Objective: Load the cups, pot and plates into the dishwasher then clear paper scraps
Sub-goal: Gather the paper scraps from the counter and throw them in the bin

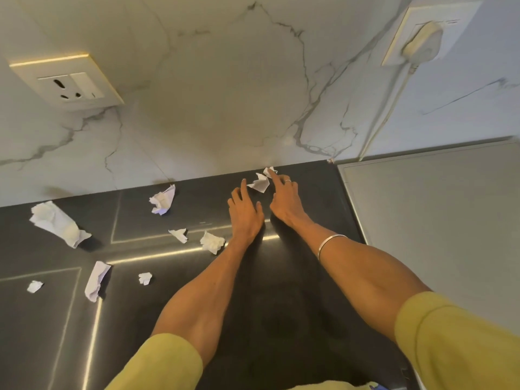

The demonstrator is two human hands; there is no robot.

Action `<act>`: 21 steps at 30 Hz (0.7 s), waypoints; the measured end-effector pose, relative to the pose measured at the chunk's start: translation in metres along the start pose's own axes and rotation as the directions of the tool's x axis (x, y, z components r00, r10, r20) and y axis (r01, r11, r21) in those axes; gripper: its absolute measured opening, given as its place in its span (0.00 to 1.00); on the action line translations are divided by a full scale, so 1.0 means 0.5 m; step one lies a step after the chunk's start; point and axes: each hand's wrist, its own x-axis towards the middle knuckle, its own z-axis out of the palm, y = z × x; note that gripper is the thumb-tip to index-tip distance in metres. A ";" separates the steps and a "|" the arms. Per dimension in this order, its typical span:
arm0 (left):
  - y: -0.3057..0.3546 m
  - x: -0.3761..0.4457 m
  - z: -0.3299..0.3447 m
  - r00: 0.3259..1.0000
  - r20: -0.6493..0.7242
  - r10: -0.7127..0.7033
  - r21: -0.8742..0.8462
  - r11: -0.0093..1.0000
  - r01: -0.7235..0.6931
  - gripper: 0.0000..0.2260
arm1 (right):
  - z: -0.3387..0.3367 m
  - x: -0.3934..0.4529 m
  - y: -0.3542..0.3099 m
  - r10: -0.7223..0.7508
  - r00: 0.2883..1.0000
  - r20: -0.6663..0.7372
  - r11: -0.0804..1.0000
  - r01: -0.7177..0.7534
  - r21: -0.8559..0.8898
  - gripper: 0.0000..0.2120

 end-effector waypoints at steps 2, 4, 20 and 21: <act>0.004 0.020 0.008 0.995 0.025 0.098 0.129 0.987 -0.101 0.35 | 0.004 0.019 0.008 -0.016 0.999 0.042 0.994 0.021 -0.111 0.40; 0.012 0.035 0.014 0.981 0.072 0.179 0.222 0.956 -0.191 0.36 | 0.005 0.036 0.009 0.009 0.996 0.086 0.987 0.005 -0.162 0.40; 0.000 -0.023 0.022 0.952 0.129 0.276 0.102 0.952 -0.290 0.24 | -0.003 -0.064 0.021 0.007 0.995 -0.097 1.000 -0.005 0.021 0.10; 0.002 -0.031 0.022 0.956 0.120 0.267 0.064 0.959 -0.276 0.23 | -0.005 -0.072 0.020 0.032 0.995 -0.093 0.998 -0.027 0.049 0.09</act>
